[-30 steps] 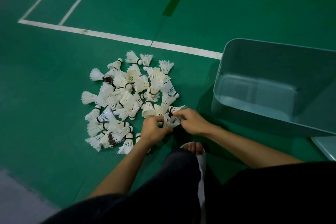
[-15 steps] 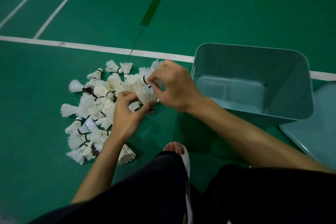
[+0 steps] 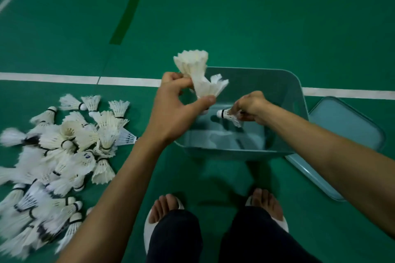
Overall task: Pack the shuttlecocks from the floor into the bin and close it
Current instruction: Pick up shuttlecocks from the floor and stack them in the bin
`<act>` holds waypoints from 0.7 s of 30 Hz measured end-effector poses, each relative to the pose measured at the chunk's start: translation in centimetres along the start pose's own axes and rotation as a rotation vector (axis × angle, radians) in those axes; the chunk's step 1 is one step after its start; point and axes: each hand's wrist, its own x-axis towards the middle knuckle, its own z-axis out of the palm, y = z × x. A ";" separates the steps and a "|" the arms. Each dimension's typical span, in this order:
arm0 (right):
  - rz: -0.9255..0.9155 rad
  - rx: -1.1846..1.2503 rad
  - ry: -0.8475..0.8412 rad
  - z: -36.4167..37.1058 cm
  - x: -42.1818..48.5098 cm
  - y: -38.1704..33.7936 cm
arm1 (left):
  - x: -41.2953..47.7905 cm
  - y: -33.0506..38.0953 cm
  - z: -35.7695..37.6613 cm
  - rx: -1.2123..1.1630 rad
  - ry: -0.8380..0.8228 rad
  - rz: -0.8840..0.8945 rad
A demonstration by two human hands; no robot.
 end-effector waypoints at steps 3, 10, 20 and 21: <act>-0.105 -0.187 -0.048 1.3 2.7 0.4 | 2.3 -1.9 3.1 0.189 -0.253 -0.087; -0.013 -0.040 -0.363 4.1 5.1 -0.3 | 3.8 -5.0 6.4 0.584 -0.794 -0.351; 0.005 0.129 -0.439 5.8 7.0 -1.2 | 6.6 -6.8 8.9 0.588 -1.045 -0.525; -0.017 0.131 -0.401 5.5 6.9 -1.1 | 6.6 -6.9 8.8 0.600 -1.023 -0.518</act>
